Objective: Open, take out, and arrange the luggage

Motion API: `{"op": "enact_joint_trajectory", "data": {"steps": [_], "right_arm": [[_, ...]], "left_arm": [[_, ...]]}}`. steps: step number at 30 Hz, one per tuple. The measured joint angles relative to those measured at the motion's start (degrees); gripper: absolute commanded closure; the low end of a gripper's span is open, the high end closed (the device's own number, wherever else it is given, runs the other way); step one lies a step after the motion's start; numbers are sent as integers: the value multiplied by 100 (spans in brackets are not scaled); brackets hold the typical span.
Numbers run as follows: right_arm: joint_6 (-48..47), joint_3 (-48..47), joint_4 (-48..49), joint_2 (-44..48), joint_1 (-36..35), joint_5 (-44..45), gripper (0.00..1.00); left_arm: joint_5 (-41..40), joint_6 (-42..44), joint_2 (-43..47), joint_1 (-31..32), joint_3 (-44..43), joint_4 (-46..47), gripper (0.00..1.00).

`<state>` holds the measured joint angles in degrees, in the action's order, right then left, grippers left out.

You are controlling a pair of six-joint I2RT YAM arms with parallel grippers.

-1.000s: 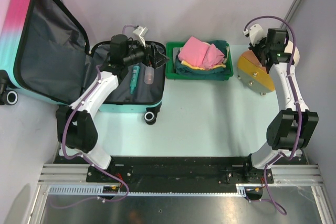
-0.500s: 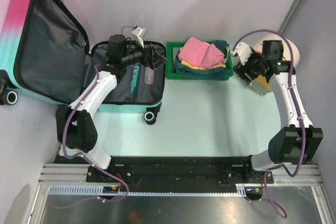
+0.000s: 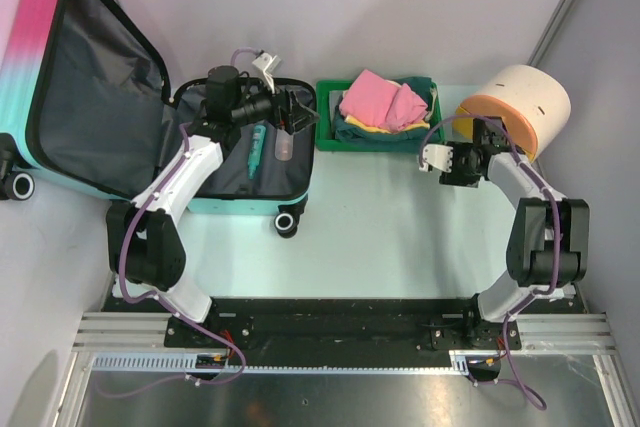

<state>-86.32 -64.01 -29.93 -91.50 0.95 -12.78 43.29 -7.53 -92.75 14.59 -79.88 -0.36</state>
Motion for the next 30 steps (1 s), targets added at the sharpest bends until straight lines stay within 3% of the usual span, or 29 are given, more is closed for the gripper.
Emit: {"op": "enact_joint_trajectory", "data": {"steps": [11, 25, 29, 30], "right_arm": [[-1904, 0, 1209, -909, 343, 35, 37], [-2651, 2, 1445, -1300, 487, 98, 42], [-2682, 2, 1355, -1300, 540, 98, 52], [-2688, 2, 1355, -1300, 557, 98, 61]], "left_arm": [[-57, 61, 2, 0, 92, -127, 12], [-111, 98, 2, -44, 142, -197, 12], [-114, 109, 2, -52, 142, -197, 12], [-111, 109, 2, -52, 142, -197, 12]]}}
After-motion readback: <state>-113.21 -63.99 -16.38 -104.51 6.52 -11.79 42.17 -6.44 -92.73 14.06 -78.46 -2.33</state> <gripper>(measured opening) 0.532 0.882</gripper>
